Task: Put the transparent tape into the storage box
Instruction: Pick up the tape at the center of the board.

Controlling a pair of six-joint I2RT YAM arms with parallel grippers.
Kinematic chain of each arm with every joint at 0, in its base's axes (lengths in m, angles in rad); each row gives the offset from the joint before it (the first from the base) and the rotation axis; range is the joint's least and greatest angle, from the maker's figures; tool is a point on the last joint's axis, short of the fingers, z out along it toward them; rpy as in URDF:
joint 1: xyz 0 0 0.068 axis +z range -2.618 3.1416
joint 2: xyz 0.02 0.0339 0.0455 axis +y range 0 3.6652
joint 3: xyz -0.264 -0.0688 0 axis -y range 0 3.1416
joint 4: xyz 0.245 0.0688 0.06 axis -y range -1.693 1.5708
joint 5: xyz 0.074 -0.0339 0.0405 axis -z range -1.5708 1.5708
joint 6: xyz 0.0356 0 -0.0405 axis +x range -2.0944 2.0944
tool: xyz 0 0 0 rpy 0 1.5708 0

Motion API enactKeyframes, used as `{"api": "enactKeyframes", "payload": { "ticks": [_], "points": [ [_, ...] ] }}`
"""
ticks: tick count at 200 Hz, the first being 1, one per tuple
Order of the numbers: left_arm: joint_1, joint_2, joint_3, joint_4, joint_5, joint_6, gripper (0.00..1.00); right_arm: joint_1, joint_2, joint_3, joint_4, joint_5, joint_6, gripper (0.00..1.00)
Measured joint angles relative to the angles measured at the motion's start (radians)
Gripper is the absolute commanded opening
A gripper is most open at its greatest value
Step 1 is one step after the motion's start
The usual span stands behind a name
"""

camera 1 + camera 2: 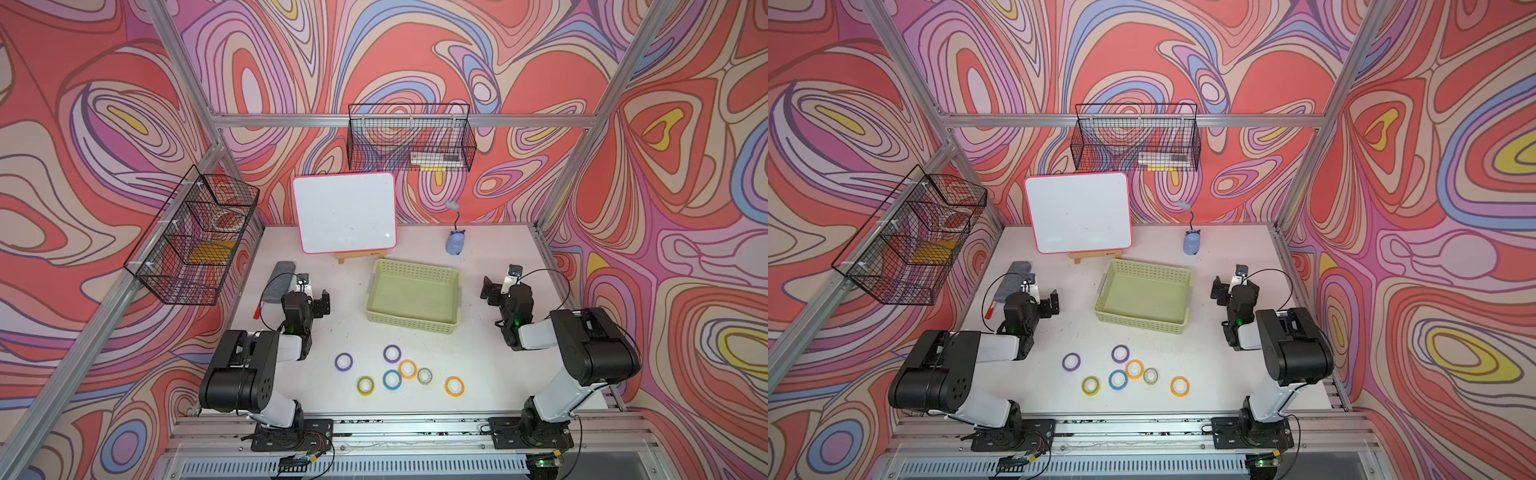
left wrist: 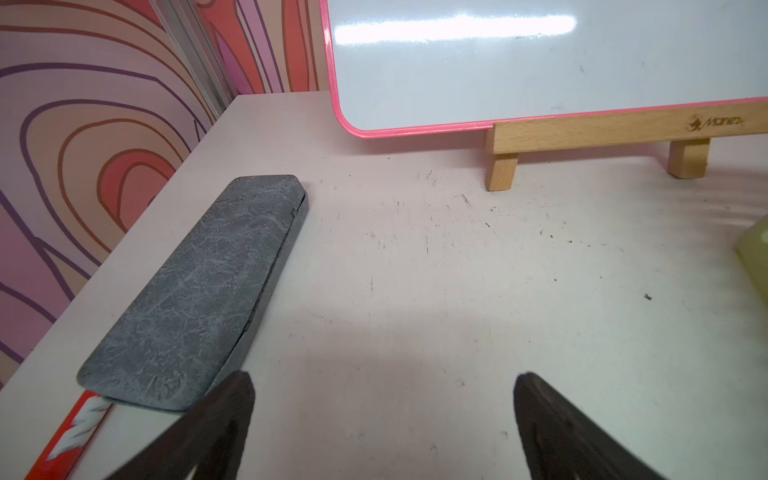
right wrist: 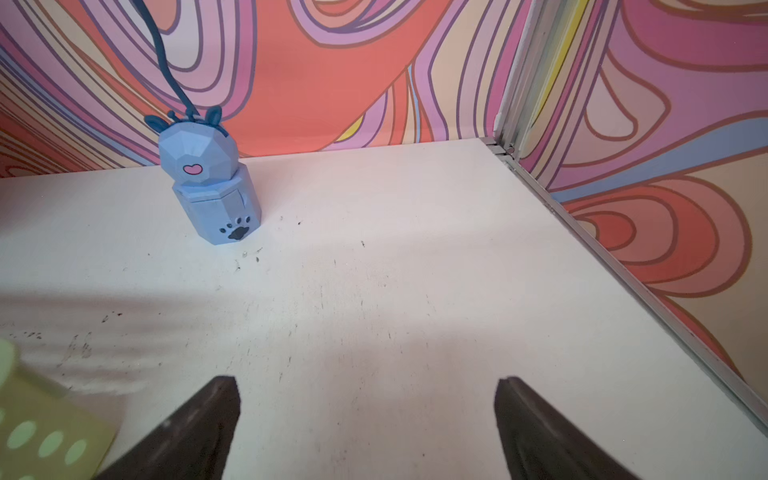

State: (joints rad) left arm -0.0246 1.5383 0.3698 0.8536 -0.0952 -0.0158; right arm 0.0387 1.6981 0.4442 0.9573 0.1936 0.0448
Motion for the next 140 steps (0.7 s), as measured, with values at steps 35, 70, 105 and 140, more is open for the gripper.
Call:
{"api": "enactKeyframes", "payload": {
  "ticks": [35, 70, 105, 140],
  "points": [
    [0.0, 0.0, 0.0, 0.0, 0.004, 0.0, 0.99, 0.0, 0.0, 0.0, 0.0, 0.0, 0.0, 0.98],
    [0.0, 0.0, 0.0, 0.0, 0.007, 0.0, 0.99, 0.0, 0.0, 0.0, 0.0, 0.0, 0.0, 0.98],
    [0.0, 0.0, 0.0, 0.0, 0.007, 0.0, 0.99, 0.0, 0.0, 0.0, 0.0, 0.0, 0.0, 0.98],
    [0.0, 0.0, 0.0, 0.0, 0.007, 0.0, 0.99, 0.0, 0.0, 0.001, 0.0, 0.0, 0.0, 0.98]
  ]
}}
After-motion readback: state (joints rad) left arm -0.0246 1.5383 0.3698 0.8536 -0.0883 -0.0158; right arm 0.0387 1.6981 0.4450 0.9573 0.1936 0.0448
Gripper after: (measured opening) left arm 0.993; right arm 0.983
